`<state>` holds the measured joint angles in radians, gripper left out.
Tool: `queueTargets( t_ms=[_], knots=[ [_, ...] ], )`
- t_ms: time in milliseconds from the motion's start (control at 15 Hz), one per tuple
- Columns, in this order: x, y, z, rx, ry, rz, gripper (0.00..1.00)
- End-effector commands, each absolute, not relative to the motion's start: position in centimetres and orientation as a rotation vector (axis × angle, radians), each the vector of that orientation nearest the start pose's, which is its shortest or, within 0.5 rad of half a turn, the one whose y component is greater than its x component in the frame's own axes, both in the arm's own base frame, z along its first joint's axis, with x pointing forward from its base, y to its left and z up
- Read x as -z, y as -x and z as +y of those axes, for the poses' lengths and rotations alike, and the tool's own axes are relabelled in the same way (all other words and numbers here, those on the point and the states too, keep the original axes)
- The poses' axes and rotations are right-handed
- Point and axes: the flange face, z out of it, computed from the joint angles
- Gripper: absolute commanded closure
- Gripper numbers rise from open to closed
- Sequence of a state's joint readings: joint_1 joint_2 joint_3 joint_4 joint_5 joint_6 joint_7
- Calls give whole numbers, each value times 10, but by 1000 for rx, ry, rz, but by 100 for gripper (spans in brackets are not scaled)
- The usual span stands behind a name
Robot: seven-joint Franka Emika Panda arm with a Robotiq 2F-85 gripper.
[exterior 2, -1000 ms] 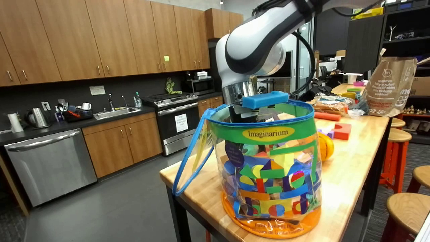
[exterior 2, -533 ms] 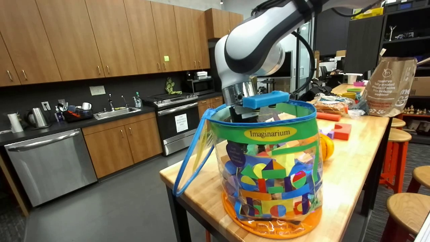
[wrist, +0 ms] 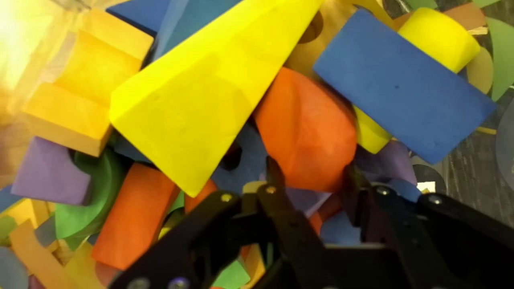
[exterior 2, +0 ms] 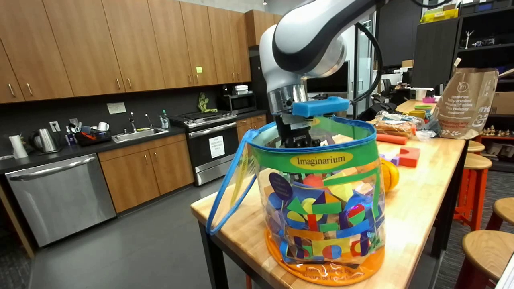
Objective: Move the orange block from the bag to the table
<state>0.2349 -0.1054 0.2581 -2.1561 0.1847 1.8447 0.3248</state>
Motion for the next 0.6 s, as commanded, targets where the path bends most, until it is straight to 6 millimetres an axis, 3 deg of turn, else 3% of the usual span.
queueTargets(
  t_ms=[0, 333, 533],
  knots=[
    [-445, -419, 245, -351, 3074, -113, 88],
    [-471, -422, 238, -204, 3101, -46, 89],
    [-499, -423, 231, -43, 3132, 23, 89]
  ],
)
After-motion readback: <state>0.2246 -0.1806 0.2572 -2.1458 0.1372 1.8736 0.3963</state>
